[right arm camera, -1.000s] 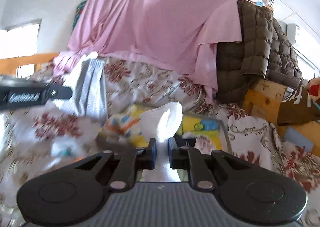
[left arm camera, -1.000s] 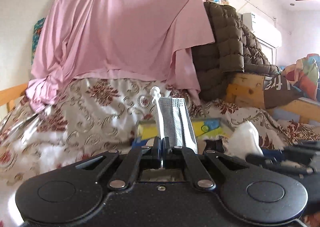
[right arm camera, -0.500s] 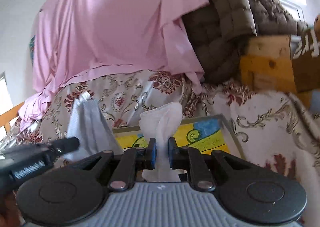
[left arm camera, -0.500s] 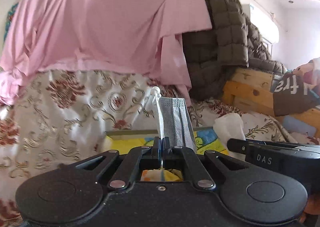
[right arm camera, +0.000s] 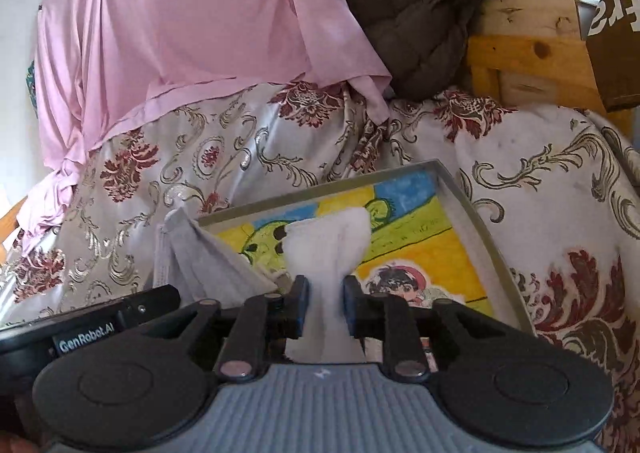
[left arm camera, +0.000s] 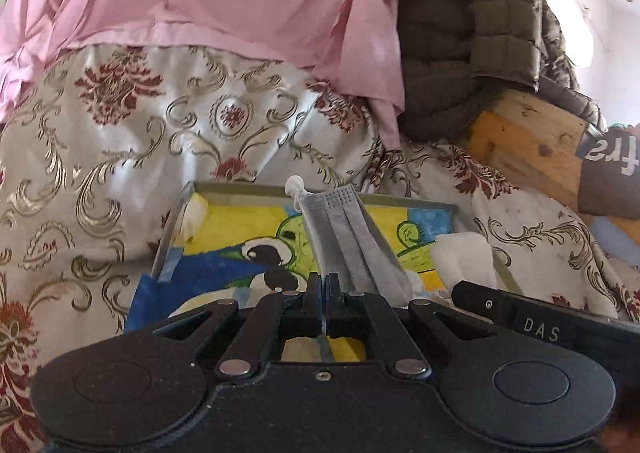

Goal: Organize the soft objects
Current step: 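Lower the mask and cloth into the cartoon tray and open both tools, then withdraw both open tools from the tray back to the remaining items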

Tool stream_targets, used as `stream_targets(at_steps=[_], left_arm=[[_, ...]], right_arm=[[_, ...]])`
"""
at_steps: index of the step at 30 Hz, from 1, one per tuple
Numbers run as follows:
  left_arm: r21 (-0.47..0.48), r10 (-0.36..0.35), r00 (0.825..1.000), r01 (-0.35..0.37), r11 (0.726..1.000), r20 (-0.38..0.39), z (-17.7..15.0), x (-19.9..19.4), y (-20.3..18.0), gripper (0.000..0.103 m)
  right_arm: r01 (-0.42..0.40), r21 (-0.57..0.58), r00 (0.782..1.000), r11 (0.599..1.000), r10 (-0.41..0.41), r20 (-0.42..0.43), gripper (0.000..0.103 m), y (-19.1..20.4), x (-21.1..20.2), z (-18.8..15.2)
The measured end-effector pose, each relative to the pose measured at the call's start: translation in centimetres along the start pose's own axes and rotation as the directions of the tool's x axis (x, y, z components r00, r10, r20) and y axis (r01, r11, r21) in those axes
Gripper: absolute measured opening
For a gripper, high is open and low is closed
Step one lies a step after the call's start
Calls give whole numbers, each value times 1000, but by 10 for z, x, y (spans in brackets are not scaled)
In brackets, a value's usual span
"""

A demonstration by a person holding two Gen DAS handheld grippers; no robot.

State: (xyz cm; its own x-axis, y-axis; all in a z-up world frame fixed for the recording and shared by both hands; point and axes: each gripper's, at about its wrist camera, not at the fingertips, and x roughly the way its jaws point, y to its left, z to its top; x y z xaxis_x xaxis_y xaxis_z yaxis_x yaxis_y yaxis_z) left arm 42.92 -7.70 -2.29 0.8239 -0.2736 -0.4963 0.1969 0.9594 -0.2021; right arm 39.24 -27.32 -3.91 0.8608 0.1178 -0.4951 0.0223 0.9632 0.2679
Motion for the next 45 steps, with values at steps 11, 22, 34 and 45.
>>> stream_targets(at_steps=[11,22,34,45], left_arm=[[-90,24,999,-27,996,-34,4,-12,7,30],[-81,57,986,-45,996,158,12,-98,-4,83],[-70,59,959,-41,997,278,-21,-217,-10,102],[-53,91,959,-79,995,270,-82,-288,-4,102]], right_arm=[[14,10,999,1000,-15,41,62,-5,-20,7],[12,2,988,1000,-13,154,96,1,-101,18],[31,-56,964,998,-15,265,103,26,-212,-16],[137,-124,952,983,-97,290,103,47,-273,-76]])
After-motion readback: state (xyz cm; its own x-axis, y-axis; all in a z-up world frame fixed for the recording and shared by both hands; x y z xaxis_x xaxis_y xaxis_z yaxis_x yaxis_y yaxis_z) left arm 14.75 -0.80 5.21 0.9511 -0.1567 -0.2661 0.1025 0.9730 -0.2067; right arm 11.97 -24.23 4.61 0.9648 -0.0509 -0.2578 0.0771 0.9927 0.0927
